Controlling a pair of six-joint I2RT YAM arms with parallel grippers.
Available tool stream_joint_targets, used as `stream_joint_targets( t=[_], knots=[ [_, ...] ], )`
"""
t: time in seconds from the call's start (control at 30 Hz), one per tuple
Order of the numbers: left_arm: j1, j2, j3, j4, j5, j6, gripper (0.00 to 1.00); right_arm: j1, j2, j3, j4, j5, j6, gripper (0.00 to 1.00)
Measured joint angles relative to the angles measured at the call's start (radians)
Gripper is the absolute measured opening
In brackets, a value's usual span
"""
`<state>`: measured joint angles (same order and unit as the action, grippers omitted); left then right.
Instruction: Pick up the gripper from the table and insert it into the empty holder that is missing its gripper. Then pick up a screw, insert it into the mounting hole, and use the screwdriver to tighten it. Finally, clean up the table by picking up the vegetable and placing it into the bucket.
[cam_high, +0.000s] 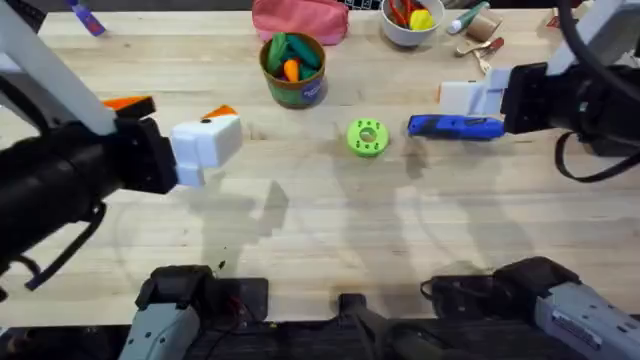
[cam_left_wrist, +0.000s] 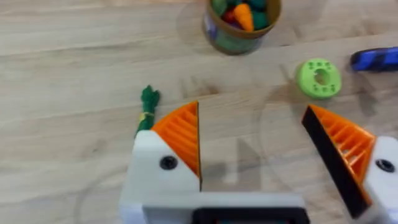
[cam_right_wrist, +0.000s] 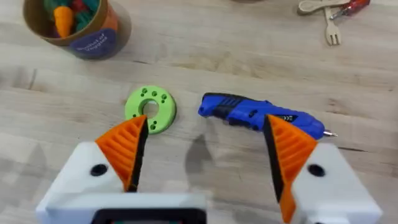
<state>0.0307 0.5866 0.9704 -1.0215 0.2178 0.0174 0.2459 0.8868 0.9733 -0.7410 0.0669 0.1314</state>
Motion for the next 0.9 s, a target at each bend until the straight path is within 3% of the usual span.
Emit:
stream_joint_targets(
  t=[0.2,0.3,0.4,0.9],
  knots=[
    [0.0,0.108,0.055,-0.116,-0.134,0.028,0.985,0.0,0.001,0.0,0.0,0.0,0.0,0.992],
    [0.004,0.222,0.08,-0.153,-0.178,0.067,0.985,0.0,0.001,0.0,-0.001,0.0,0.0,0.992],
    [0.038,0.357,0.104,-0.168,-0.199,0.115,0.985,0.0,0.001,0.0,-0.01,0.0,0.0,0.992],
    [0.225,0.923,0.148,0.013,-0.217,0.362,0.985,0.0,0.001,0.0,-0.023,0.0,0.0,0.992]
  ],
)
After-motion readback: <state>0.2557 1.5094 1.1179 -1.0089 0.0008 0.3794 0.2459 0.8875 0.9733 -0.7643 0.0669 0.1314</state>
